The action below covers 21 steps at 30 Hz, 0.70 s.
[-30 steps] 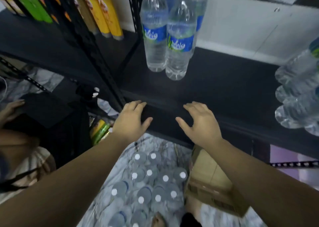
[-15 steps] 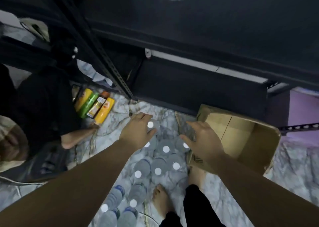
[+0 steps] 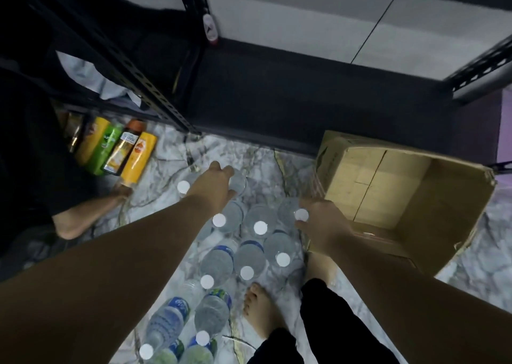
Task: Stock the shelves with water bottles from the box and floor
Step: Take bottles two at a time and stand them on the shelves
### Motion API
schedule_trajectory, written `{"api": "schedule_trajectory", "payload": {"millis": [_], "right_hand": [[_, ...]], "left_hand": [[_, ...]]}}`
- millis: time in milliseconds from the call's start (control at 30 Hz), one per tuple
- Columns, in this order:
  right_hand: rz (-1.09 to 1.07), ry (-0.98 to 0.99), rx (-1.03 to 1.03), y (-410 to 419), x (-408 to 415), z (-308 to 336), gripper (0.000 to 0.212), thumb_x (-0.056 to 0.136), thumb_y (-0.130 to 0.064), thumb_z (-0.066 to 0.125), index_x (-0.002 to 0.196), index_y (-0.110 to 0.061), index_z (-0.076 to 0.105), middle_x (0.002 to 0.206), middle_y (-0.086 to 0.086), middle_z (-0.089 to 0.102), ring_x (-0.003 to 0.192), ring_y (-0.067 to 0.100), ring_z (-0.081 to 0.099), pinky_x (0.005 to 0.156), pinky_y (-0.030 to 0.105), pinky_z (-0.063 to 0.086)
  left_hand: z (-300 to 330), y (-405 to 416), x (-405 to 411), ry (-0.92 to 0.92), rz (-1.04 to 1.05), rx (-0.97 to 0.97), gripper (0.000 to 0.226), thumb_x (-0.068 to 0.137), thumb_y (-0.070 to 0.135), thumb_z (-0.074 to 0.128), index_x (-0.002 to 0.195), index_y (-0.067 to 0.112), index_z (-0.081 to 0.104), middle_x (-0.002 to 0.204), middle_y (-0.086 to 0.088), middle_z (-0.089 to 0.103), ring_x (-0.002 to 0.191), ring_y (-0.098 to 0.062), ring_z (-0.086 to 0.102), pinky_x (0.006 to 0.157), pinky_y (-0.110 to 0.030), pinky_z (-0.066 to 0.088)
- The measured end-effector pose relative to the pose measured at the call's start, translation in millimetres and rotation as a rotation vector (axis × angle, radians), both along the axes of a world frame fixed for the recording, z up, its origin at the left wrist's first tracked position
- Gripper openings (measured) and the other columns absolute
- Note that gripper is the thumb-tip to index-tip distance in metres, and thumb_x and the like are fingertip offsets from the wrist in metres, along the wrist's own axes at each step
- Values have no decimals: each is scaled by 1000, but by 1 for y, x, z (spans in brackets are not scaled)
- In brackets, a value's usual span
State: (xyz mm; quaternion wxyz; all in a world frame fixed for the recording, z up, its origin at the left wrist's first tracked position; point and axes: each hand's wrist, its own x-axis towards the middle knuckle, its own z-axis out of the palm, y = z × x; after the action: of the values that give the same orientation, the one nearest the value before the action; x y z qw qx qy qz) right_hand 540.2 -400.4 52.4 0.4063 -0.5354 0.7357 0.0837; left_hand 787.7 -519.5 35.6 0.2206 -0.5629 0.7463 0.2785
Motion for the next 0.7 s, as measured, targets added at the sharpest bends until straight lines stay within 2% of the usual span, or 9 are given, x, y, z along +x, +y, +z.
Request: {"api": "schedule_trajectory", "payload": {"millis": [133,233,333,433,567,633,700], "right_hand": [[24,53,26,-3,5,-8,39,96,-37,67,131,-23,62,125,12,68,110,32,67,90,37,57],[52,87,34,-8,9,-10,40,97,-34,67,133,-18,63,127,13,68,114,32,67,94,38,57],[33,80,25,-12,10,-11,30,98,-29,66,123,-13,68,118,13,71,107,30,70,91,39,59],[15,73,-30,-14,11,-2,24,95,-33,66,109,-13,71,105,10,71,97,28,70,84,38,59],[27,63,-106,-16,14,35,21,92,-37,65,100,-18,66,97,5,66,87,25,65,74,35,56],[43,57,-156,-19,14,65,21,91,-37,65,101,-19,62,99,3,64,87,24,63,72,35,55],[51,54,-212,-24,13,101,19,90,-36,65,101,-21,61,98,1,63,88,25,63,70,34,51]], "left_hand": [[-5,-11,1,9,9,12,49,97,21,68,142,13,50,132,-16,49,114,-39,62,90,-43,51],[-4,-11,3,30,12,-6,46,97,18,68,139,11,53,131,-16,52,114,-38,62,88,-40,50],[-5,-5,11,91,58,-26,42,97,15,66,138,12,56,131,-13,54,113,-36,62,83,-35,46],[2,3,19,156,108,-69,37,94,9,64,131,10,61,122,-14,57,106,-36,63,79,-33,47],[33,6,28,206,120,-135,20,91,14,65,110,13,66,105,-12,60,95,-36,65,74,-35,51],[60,4,30,237,113,-146,10,90,19,63,92,23,55,96,-5,57,93,-34,64,72,-33,49],[96,3,29,280,118,-167,11,90,21,64,90,23,53,95,-3,56,94,-32,63,71,-33,46]]}}
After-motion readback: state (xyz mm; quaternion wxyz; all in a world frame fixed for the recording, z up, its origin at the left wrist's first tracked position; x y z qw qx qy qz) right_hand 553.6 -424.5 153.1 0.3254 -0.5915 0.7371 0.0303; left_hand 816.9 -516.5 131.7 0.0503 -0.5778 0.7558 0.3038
